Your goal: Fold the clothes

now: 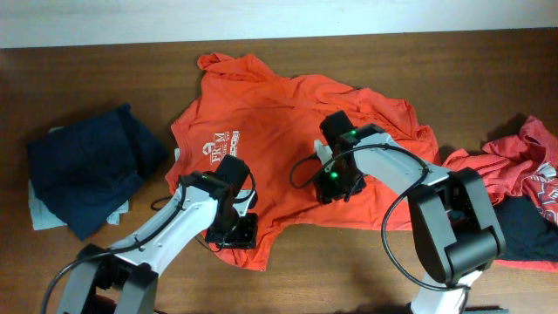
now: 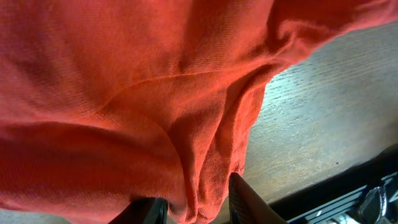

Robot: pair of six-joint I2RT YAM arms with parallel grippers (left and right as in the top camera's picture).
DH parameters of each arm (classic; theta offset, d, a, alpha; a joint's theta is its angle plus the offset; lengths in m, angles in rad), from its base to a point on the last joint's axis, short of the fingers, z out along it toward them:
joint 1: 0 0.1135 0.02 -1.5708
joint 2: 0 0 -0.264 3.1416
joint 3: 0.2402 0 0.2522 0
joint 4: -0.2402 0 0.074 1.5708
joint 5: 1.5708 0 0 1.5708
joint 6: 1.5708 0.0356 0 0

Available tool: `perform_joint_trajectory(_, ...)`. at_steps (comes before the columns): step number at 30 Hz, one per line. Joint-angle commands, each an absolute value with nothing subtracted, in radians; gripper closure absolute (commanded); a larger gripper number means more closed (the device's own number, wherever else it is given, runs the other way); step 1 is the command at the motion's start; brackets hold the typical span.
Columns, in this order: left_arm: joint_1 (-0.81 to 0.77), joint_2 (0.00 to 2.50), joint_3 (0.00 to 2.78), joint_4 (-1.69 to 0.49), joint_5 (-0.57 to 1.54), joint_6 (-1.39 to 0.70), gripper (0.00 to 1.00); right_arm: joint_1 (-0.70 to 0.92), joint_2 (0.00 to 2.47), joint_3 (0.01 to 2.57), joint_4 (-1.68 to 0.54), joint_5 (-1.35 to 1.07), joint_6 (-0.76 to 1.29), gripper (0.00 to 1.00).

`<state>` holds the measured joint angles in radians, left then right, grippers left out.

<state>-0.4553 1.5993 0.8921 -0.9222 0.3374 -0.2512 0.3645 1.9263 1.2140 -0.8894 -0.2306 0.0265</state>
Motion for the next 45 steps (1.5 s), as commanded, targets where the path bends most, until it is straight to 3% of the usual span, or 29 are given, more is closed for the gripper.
perform_joint_trajectory(1, -0.455, 1.604, 0.936, -0.917, 0.331, -0.178, 0.66, 0.366, 1.887, 1.267, -0.900, -0.259, 0.023, 0.49)
perform_joint_trajectory(7, -0.456, 1.604, 1.073, -1.051, 0.244, -0.176, 0.62, 0.366, 1.792, 1.344, -0.982, -0.259, 0.035, 0.41)
perform_joint_trajectory(12, -0.455, 1.604, 1.177, -1.166, 0.078, -0.176, 0.59, 0.366, 1.775, 1.354, -1.022, -0.300, 0.033, 0.43)
perform_joint_trajectory(14, -0.455, 1.604, 1.201, -1.173, 0.020, -0.176, 0.53, 0.369, 1.775, 1.354, -1.026, -0.363, 0.008, 0.46)
perform_joint_trajectory(18, -0.450, 1.605, 1.199, -1.139, -0.043, -0.177, 0.52, 0.387, 1.776, 1.354, -1.025, -0.419, -0.008, 0.51)
perform_joint_trajectory(21, -0.421, 1.608, 1.196, -1.129, -0.041, -0.200, 0.68, 0.416, 1.776, 1.350, -1.027, -0.421, -0.007, 0.57)
perform_joint_trajectory(26, -0.345, 1.623, 1.185, -1.129, 0.013, -0.287, 0.84, 0.503, 1.776, 1.335, -1.028, -0.452, 0.043, 0.68)
perform_joint_trajectory(31, -0.284, 1.642, 1.135, -1.104, 0.087, -0.299, 0.87, 0.566, 1.798, 1.327, -1.024, -0.450, 0.210, 0.83)
perform_joint_trajectory(36, -0.270, 1.692, 1.089, -1.042, 0.194, -0.299, 0.89, 0.620, 1.863, 1.327, -0.968, -0.530, 0.253, 0.84)
perform_joint_trajectory(45, -0.250, 1.763, 1.079, -1.029, 0.202, -0.299, 0.90, 0.663, 1.982, 1.327, -0.947, -0.577, 0.299, 0.85)
